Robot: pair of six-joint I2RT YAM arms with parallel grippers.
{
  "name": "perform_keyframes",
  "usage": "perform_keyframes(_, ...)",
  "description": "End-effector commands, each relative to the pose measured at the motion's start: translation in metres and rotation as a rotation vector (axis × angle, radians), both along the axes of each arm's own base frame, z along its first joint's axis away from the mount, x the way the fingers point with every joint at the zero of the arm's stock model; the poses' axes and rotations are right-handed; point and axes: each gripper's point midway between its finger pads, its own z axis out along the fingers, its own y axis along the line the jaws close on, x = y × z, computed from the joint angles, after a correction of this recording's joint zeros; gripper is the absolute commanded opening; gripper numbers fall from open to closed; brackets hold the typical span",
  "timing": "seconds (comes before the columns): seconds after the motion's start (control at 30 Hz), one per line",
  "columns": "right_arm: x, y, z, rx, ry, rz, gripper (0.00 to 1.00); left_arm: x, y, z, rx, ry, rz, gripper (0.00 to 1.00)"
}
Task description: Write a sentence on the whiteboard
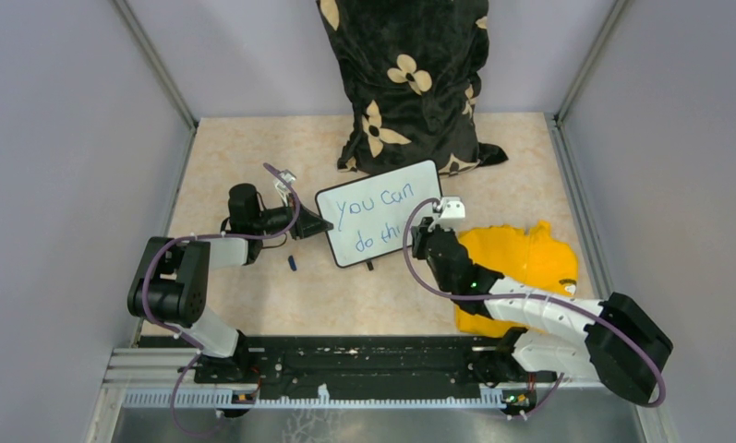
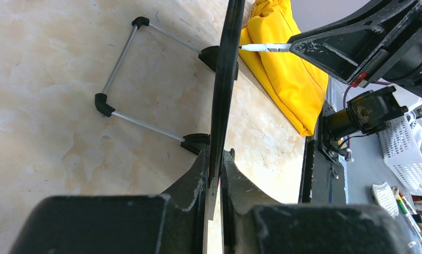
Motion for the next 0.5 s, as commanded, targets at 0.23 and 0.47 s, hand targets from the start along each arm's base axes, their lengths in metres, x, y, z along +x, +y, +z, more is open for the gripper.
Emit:
perform_keyframes(0.23,0.0140,0.0148,0.0273,0.080,-0.050,0.002,0.00,-0.0015,-0.0003,-0.0259,0.047,0.092,0.031,0.14)
perform_keyframes(0.47,0.0116,0.0190,0.0215,0.086,-0.034,0.027,0.00,-0.0014,-0.0003,-0.0260,0.048,0.092,0.032,0.14)
